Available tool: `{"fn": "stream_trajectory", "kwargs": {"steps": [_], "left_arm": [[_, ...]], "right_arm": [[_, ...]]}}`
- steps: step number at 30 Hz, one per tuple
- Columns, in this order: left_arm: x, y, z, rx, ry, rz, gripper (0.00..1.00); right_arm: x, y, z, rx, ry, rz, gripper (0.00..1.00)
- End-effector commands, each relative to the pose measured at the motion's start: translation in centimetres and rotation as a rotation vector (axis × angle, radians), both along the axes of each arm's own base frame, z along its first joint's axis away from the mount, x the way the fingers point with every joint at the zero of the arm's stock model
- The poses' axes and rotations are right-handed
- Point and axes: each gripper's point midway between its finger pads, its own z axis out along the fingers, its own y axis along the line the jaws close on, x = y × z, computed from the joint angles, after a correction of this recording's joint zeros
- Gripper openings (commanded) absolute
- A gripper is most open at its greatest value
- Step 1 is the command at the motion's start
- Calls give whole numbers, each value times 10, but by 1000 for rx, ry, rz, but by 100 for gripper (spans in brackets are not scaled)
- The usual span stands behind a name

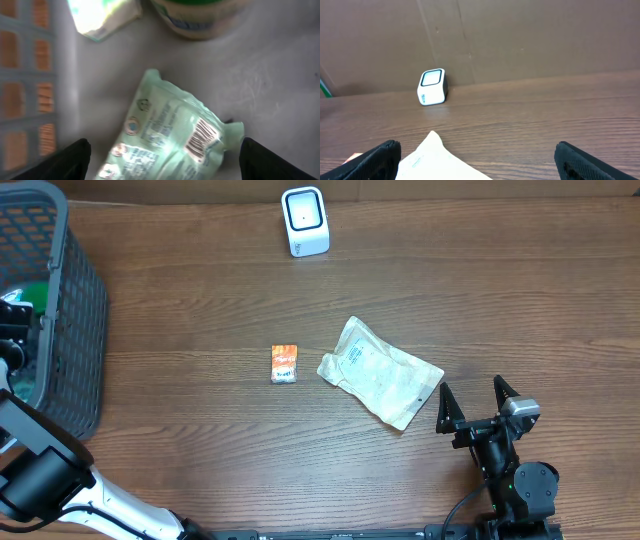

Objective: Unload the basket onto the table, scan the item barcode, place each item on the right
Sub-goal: 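Reach for the mint-green wipes pack in the basket with the left gripper, then grasp and lift the mint-green wipes pack with the left gripper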

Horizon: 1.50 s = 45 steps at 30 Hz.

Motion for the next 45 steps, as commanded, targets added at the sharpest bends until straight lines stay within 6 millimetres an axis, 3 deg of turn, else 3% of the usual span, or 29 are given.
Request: {"fn": "stream_trajectory", "kwargs": {"steps": [1,7,11,16,23,29,33,36,45], "left_arm": [[-5,-5,-22,-35,27,-21,80],[-13,-8,-46,-69,82,-5,80],[-13,-9,-50,-70,93,-6,78],[-14,-10,-51,-76,100,-5,56],[-17,-14,-52,-91,116,6,6],[-17,-6,-43,-81,106,184,4],[-10,4,-19,-69,82,303,4],[-1,8,11,-82,44,379,4],[21,10,146,-118,-174,593,4]], "right_arm": [[0,0,-2,-4,-5,-1,100],[0,0,-2,-4,-5,0,100],[0,0,-2,-4,-5,-1,100],[0,0,-2,-4,-5,-1,100],[0,0,-2,-4,-5,-1,100],[0,0,-2,-4,-5,-1,100],[0,0,-2,-4,-5,-1,100],[0,0,-2,-4,-5,-1,100],[0,0,-2,-4,-5,0,100]]}}
